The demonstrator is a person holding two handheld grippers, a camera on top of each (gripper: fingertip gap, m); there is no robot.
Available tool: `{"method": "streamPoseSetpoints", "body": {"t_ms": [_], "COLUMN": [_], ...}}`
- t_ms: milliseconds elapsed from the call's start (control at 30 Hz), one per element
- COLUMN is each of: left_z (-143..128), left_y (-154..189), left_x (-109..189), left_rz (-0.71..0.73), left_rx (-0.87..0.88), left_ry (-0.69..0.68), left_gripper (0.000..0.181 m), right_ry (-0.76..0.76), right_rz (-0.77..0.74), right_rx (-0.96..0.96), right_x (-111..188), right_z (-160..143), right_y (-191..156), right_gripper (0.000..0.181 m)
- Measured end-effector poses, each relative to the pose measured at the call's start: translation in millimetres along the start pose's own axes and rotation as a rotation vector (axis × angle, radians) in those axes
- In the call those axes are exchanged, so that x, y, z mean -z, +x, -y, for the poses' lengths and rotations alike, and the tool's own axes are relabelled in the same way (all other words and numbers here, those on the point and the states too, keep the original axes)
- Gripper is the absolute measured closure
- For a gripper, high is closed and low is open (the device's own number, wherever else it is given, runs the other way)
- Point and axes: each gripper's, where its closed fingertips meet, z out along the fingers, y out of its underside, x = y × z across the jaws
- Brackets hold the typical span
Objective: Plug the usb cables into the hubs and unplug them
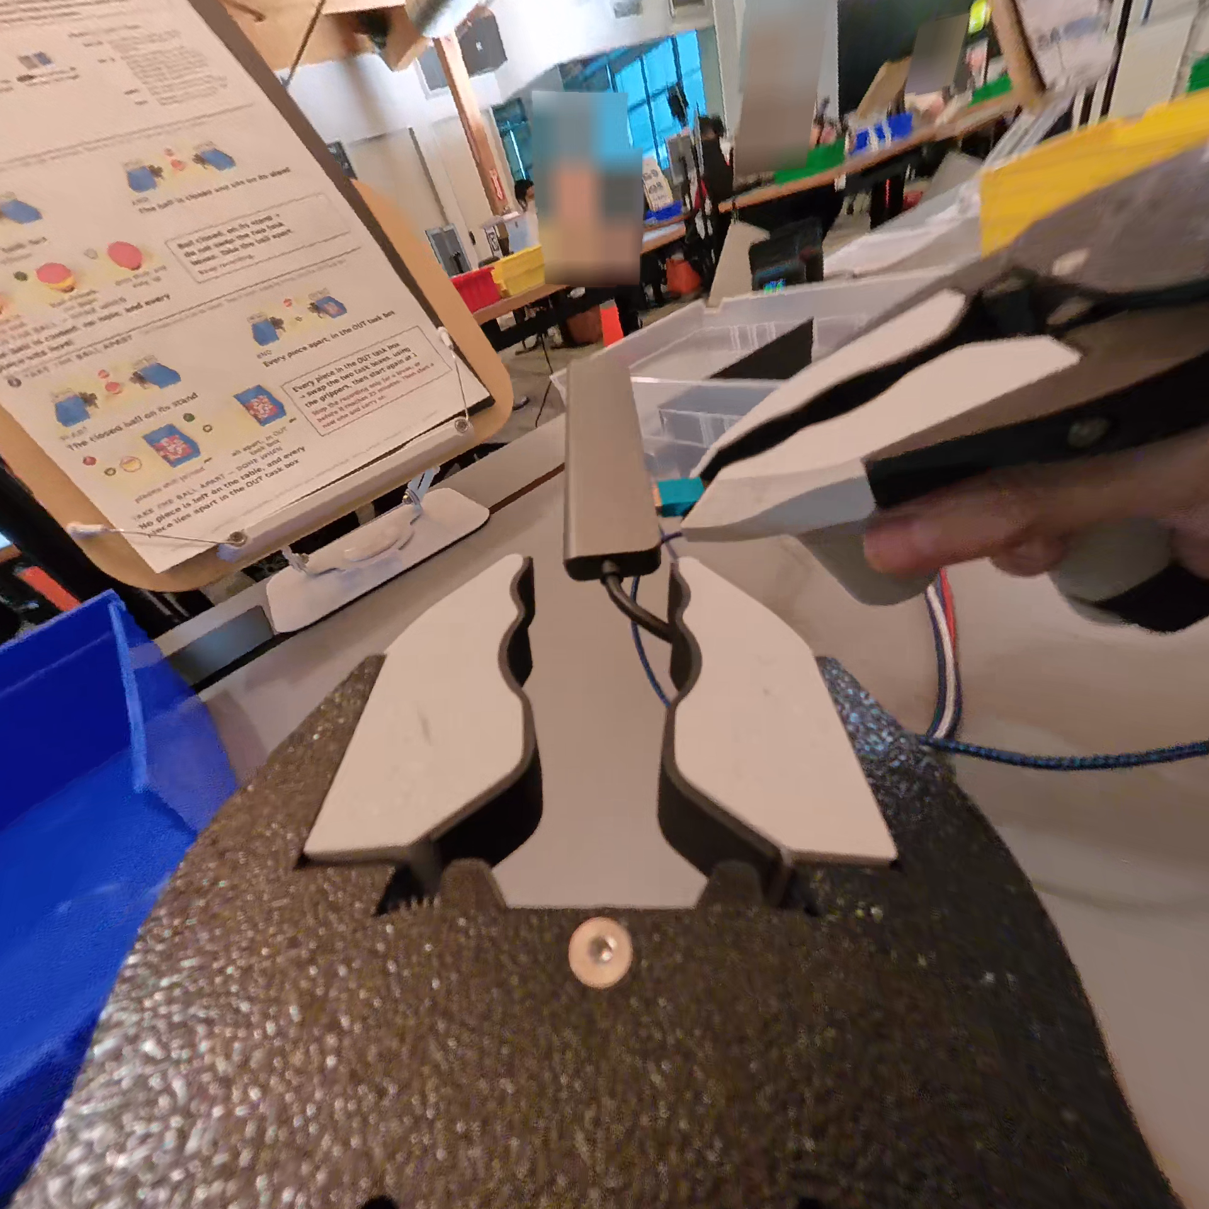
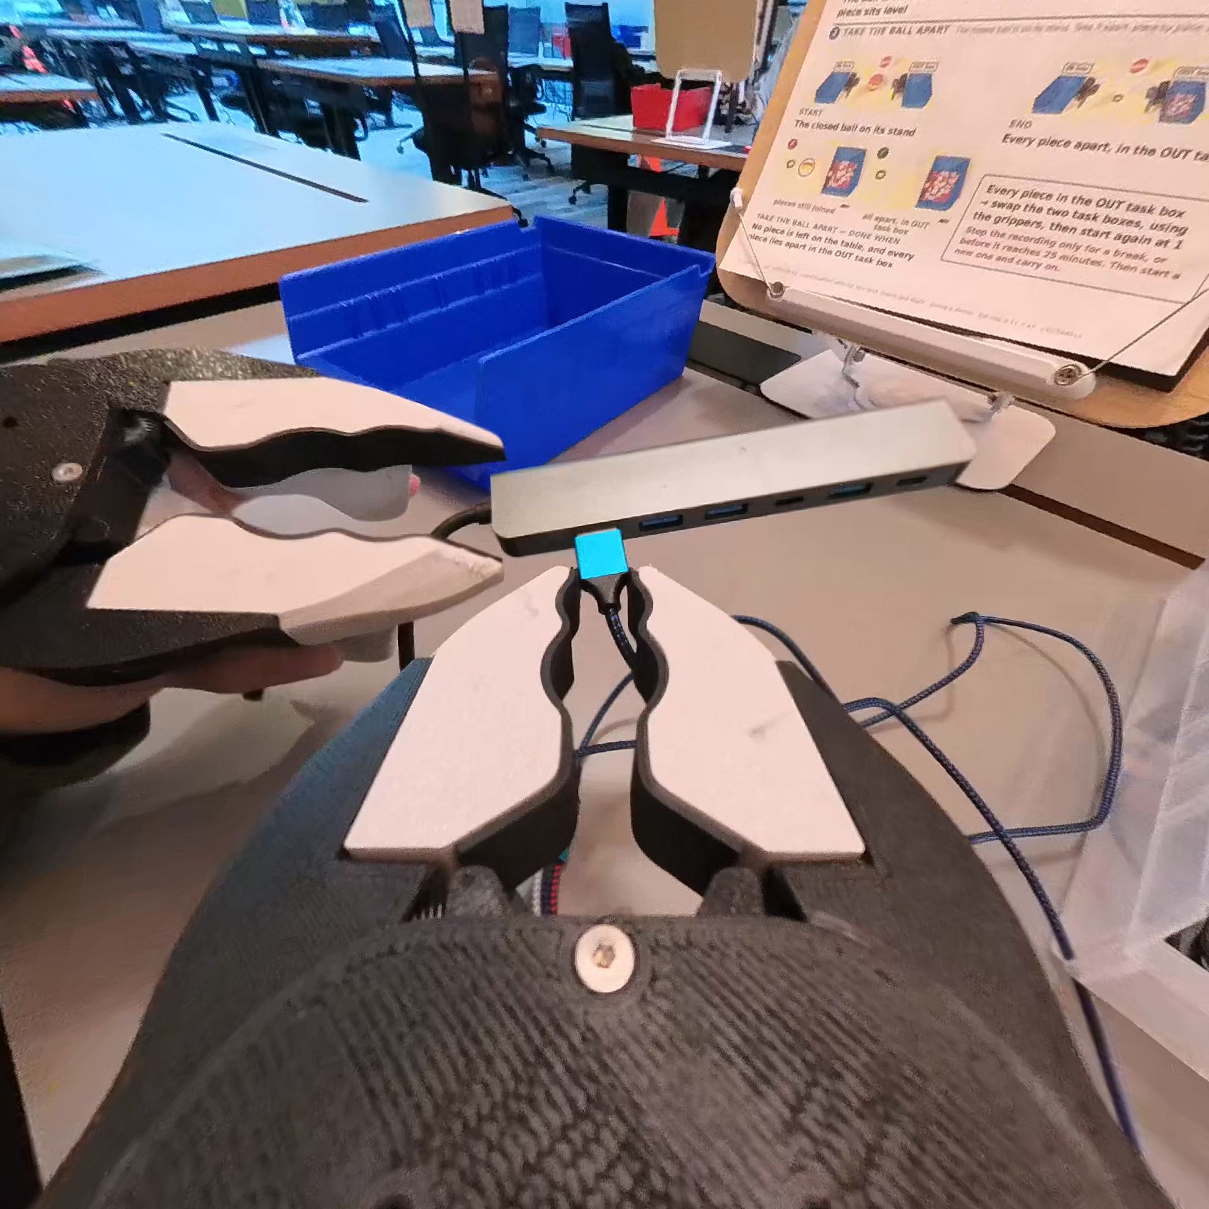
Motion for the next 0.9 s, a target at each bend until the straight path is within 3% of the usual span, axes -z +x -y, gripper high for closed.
{"method": "streamPoseSetpoints", "body": {"t_ms": [267,367,500,733,833,900], "left_z": [6,-7,2,-2,-8,-10], "left_y": [3,-1,0,-2,1,-2], "left_x": [2,-2,0,-1,-2,-1], "left_rz": [-0.058,-0.026,-0.059,-0.035,-0.057,-0.029], "left_rx": [0.124,0.120,0.252,0.224,0.193,0.144], "left_ry": [0.100,0.015,0.062,0.077,0.046,0.027], "left_gripper": [0.149,0.152,0.150,0.152,0.145,0.152], "right_ry": [0.045,0.032,0.065,0.050,0.032,0.017], "right_rz": [0.037,0.008,0.020,0.035,0.061,0.052], "right_rx": [-0.002,0.036,0.026,0.037,0.065,0.081], "right_x": [-2,-2,-3,-4,-5,-7], "right_z": [2,1,5,1,-2,-5], "right_y": [-5,-3,-7,-8,-13,-13], "right_gripper": [0.168,0.168,0.168,0.168,0.168,0.168]}}
